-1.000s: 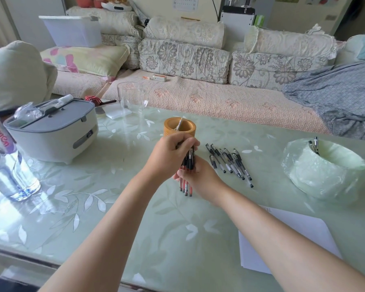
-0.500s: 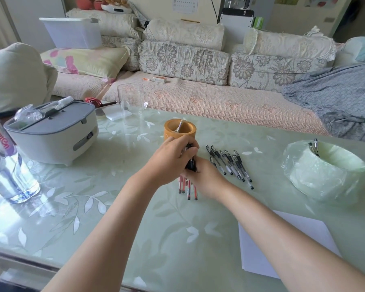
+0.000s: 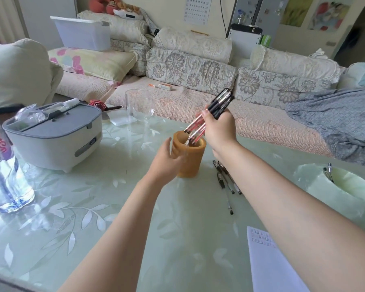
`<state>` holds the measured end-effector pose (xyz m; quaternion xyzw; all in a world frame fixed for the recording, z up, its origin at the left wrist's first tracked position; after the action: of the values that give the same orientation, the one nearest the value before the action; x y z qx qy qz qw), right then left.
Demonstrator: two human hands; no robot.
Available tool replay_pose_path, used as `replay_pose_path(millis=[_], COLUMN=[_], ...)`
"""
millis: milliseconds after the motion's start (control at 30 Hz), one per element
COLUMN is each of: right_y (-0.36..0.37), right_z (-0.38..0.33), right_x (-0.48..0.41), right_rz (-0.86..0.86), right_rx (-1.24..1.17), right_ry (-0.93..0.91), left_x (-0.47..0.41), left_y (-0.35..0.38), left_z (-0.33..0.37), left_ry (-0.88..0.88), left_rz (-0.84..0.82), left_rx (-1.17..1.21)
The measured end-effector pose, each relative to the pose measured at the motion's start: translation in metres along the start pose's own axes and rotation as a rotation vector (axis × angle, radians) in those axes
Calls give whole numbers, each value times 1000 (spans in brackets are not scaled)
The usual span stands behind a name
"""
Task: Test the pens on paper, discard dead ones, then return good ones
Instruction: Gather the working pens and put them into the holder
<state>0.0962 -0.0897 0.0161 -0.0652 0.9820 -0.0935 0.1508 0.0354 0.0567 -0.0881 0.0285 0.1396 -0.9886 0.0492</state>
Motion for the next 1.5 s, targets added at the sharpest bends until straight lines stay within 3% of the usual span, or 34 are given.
replay_pose_path(millis=[133, 300, 500, 667, 733, 933, 1200, 1267, 1400, 1500], right_y=[8, 14, 39, 53, 58, 64, 52, 41, -1, -40], right_z=[4, 23, 40, 38, 42, 44, 44, 43, 47, 66], right_x=[-23, -26, -28, -25, -25, -24, -16, -12, 0, 15], right_rz=[147, 203, 58, -122, -182, -297, -415, -447, -434, -414], right_rx=[126, 253, 443, 967, 1043, 896, 940, 870, 779, 809], right_ry=[27, 115, 133, 151, 171, 95, 81, 101, 130, 198], left_x=[-1, -8, -10, -10, -11, -15, -11, -4, 19, 25], left_y=[6, 3, 5, 8, 6, 5, 6, 5, 3, 23], left_z=[6, -6, -8, -6, -7, -11, -5, 0, 11, 15], left_ry=[102, 65, 62, 71, 71, 67, 54, 45, 97, 102], left_rz=[9, 24, 26, 7, 1, -19, -14, 42, 326, 321], left_rx=[3, -22, -84, -173, -183, -210, -256, -248, -233, -224])
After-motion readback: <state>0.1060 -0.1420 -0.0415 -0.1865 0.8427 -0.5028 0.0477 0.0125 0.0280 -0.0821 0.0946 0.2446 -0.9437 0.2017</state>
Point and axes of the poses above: each hand's wrist, its own x-axis away from the middle knuckle, its own y-axis out of the palm, z = x × y, the point moved 10 cm from there along -x, towards the middle knuckle, and after that the axes turned 13 degrees about -z, right-handed, at the moved point
